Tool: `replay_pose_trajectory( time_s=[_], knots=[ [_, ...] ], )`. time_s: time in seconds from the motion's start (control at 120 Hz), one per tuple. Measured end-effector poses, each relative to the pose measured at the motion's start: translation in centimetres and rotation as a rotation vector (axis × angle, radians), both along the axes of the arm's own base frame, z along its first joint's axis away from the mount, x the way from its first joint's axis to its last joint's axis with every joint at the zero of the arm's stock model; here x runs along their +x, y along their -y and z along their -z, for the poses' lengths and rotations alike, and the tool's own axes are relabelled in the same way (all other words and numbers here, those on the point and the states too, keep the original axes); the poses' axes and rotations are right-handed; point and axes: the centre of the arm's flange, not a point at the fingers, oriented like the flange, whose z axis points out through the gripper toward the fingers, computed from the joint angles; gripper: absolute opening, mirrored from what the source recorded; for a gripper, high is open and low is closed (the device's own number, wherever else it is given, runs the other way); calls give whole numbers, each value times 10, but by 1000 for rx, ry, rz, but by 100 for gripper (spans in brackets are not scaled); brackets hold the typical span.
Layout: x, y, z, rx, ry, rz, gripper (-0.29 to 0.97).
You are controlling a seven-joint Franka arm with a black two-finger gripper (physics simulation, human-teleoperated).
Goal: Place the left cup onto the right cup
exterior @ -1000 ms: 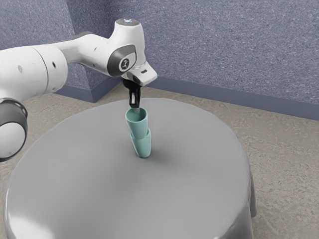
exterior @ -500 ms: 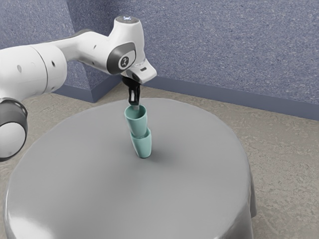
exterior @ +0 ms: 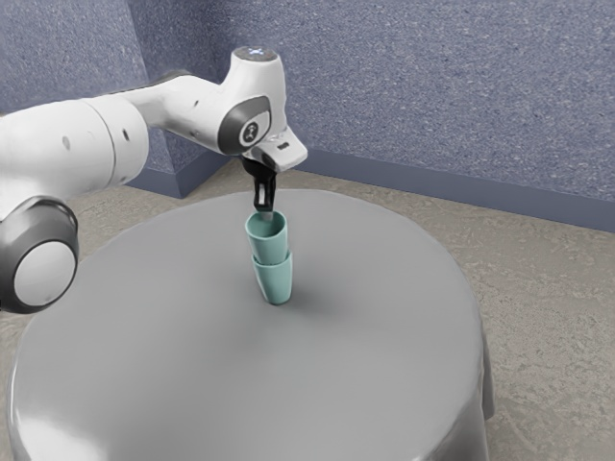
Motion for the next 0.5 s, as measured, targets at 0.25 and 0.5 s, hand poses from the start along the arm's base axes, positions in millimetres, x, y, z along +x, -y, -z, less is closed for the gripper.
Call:
replay_pose_trajectory(
  time_s=[0.25,0.5],
  knots=[
    [4,-7,15,-1,-19,2,15],
    [3,-6,5,-4,-12,20,52]
  ],
)
